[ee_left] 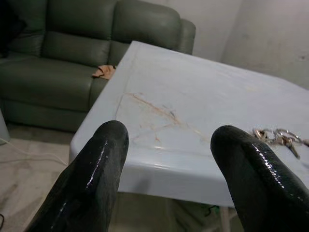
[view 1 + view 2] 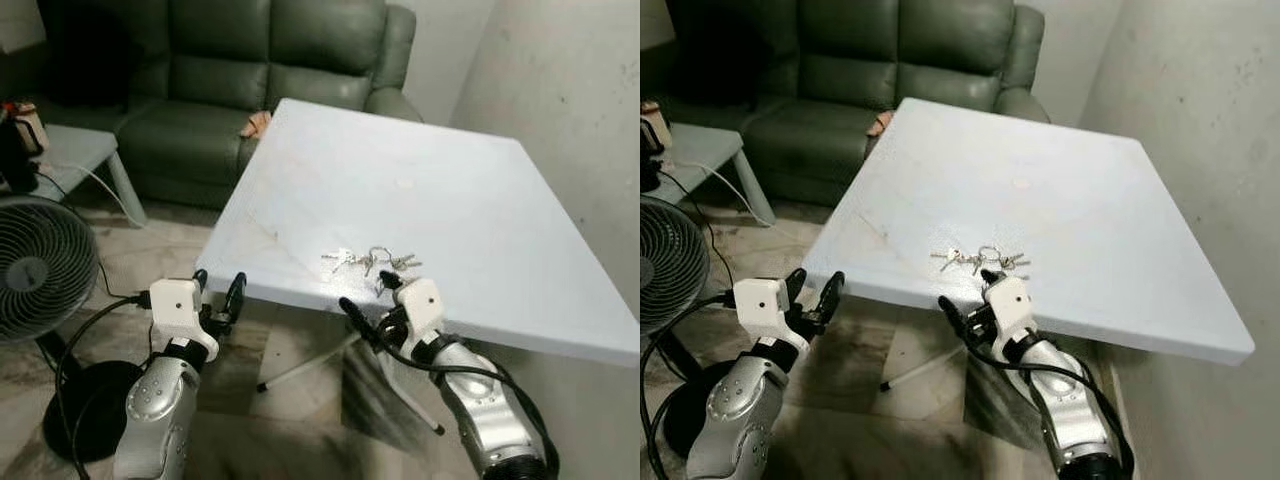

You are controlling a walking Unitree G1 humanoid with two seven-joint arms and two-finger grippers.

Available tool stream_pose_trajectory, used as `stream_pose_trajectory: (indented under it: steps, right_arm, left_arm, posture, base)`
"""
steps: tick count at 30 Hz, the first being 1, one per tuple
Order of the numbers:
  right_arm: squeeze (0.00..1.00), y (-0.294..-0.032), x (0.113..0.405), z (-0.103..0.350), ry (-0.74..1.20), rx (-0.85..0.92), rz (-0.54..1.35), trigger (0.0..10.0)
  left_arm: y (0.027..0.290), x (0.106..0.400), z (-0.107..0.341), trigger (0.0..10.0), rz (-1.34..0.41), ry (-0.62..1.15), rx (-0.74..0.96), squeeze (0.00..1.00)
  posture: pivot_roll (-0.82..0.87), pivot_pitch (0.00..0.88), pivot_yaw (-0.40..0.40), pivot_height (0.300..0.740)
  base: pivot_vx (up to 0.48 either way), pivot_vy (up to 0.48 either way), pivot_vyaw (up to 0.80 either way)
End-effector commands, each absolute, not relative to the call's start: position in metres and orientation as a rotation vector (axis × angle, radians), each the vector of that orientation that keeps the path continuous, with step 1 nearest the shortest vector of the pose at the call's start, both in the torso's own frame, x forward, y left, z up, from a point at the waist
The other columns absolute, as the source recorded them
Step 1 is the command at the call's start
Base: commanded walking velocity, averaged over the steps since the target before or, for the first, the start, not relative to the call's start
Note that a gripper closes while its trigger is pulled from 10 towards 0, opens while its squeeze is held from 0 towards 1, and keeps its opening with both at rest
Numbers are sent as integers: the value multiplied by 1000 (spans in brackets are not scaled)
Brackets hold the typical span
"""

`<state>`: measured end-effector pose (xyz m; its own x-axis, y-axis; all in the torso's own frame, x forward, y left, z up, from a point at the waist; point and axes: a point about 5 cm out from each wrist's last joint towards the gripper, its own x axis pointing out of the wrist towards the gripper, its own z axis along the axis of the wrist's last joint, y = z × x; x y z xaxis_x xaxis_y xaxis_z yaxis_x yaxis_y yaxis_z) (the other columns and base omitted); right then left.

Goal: Hang keys on a hook

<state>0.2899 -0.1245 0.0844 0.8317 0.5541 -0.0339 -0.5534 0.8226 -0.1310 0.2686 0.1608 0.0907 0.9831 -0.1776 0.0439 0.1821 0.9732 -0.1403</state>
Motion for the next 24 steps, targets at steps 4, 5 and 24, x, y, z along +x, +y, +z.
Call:
stream_pose_trajectory:
  steps: [4, 5, 24]
  right_arm:
    - [0, -128, 289, 82, 10, -139, 582, 10000]
    - [0, -128, 289, 83, 12, -139, 582, 10000]
    - [0, -130, 294, 81, 56, -117, 517, 10000]
  left_arm:
    - [157, 270, 90, 10000, -191, -30, -141, 0]
    - [157, 271, 90, 10000, -184, -29, -143, 0]
    - [161, 274, 89, 10000, -153, -18, -142, 0]
  posture:
    - [-96, 0, -64, 740]
    - [-95, 0, -67, 740]
    - [-94, 0, -69, 740]
  base:
    - [0, 118, 0]
    - [0, 0, 0]
    - [0, 0, 0]
